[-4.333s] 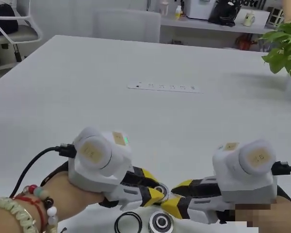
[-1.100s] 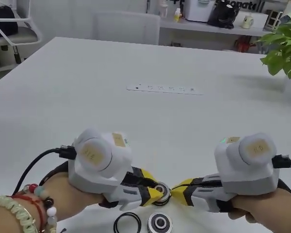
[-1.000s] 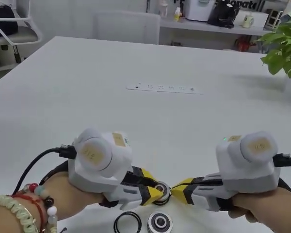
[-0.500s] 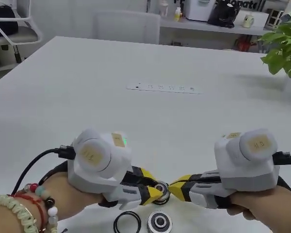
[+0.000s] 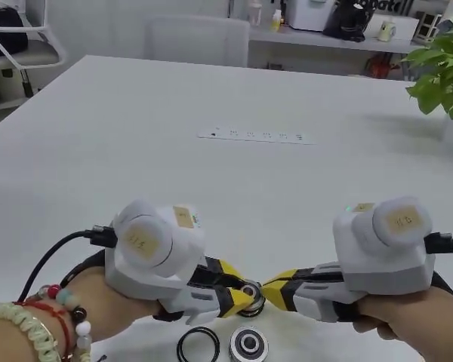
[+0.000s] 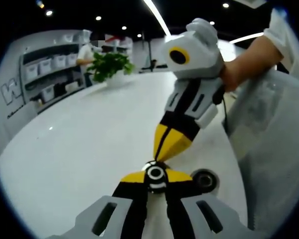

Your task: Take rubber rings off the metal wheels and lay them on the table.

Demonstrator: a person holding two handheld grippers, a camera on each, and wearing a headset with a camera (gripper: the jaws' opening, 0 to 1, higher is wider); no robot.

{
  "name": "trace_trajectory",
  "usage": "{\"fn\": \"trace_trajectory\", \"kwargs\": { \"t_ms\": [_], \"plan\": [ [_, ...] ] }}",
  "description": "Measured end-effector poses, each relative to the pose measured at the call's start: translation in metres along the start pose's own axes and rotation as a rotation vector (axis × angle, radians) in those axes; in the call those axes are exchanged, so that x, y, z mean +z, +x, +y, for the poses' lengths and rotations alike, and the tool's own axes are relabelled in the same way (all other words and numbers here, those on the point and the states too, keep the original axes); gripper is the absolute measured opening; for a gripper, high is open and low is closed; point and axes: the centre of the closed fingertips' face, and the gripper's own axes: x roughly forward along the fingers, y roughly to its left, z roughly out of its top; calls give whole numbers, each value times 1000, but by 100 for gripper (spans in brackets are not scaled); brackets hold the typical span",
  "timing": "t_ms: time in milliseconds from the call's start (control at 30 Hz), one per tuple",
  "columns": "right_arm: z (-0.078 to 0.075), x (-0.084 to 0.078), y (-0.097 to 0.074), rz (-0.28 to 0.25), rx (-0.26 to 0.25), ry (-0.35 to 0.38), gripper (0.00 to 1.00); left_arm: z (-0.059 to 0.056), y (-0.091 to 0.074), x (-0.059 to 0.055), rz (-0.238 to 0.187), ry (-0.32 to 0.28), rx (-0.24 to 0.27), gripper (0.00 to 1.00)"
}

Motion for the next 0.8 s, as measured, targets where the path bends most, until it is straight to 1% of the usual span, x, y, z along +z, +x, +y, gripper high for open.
{"fn": "trace_trajectory", "kwargs": {
  "t_ms": [333,467,800],
  "plan": [
    [2,2,0,-4,5,0,0,0,0,0,-2,-2,1,13],
    [2,2,1,-9,11,18,0,0,0,0,-3,-3,2,13],
    [5,3,1,-16,20,16,0,0,0,0,-7,-8,4,13]
  ]
}}
